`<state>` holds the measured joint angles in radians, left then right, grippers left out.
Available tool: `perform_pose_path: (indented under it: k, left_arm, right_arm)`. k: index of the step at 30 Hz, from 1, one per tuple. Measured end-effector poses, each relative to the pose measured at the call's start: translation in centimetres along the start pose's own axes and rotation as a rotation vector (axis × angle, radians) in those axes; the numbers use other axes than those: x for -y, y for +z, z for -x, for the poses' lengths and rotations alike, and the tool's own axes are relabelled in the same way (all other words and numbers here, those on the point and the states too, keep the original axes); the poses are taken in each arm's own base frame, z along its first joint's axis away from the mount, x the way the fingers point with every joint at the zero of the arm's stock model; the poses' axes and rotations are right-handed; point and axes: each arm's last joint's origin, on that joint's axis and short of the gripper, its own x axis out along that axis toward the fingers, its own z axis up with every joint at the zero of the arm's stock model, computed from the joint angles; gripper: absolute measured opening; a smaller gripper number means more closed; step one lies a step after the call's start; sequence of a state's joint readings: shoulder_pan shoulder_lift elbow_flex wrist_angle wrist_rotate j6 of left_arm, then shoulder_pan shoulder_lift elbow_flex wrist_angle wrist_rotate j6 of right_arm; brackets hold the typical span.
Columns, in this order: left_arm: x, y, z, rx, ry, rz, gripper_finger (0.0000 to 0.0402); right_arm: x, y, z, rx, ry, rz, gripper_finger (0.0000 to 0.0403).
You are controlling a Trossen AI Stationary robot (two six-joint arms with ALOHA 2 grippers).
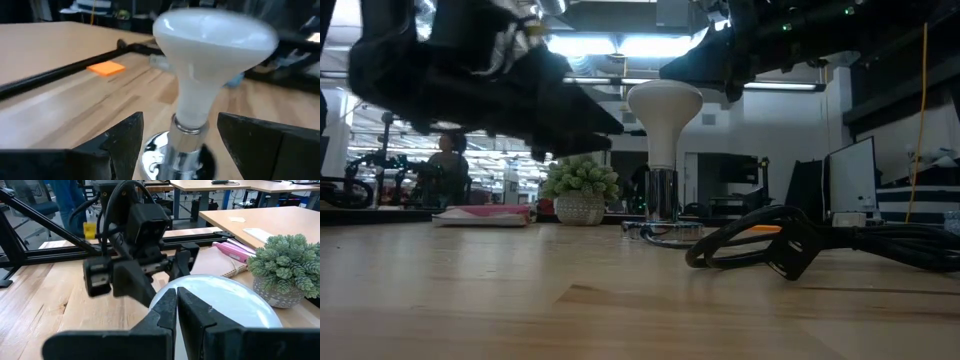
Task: Screw lightbulb
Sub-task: Insert the lightbulb into the lamp
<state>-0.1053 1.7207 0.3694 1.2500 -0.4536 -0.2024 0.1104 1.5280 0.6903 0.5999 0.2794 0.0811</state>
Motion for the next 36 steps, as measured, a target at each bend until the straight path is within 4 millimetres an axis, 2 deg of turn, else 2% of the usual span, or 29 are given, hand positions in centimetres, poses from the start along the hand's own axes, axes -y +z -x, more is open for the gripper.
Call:
perform_pose_path:
  k: [3, 5, 10, 15, 19, 27, 36]
  left_arm:
    - [-0.7, -0.6, 1.1, 0.086, -0.025, 0.065, 0.0243]
    - [-0.7, -0.9, 1.0, 0.129, -0.032, 0.08, 0.0243]
    - [-0.2, -2.2, -2.1, 0.098, -0.076, 0.073, 0.0235]
    - [0.0, -1.8, -4.3, 0.128, -0.136, 0.06, 0.0226]
    - [-0.1, -1.6, -4.5, 0.135, -0.143, 0.015, 0.0226]
    - [-0.2, -2.6, -4.6, 0.04, -0.126, -0.012, 0.0225]
    - [-0.3, -2.5, -5.0, 0.032, -0.118, 0.105, 0.0225]
  right_arm:
    - [0.0, 0.0, 0.0, 0.001, 0.0, 0.0, 0.0021]
    - [0.0, 0.0, 0.0, 0.001, 0.0, 0.0, 0.0021]
    - [0.0, 0.0, 0.0, 0.005, 0.0, -0.001, 0.0021]
    - [0.0, 0.0, 0.0, 0.006, 0.001, -0.001, 0.0021]
    - [0.0, 0.0, 0.0, 0.007, 0.001, -0.001, 0.0021]
    - [0.0, 0.1, 0.0, 0.007, 0.001, -0.001, 0.0021]
    - [0.0, 0.1, 0.0, 0.007, 0.001, -0.001, 0.0021]
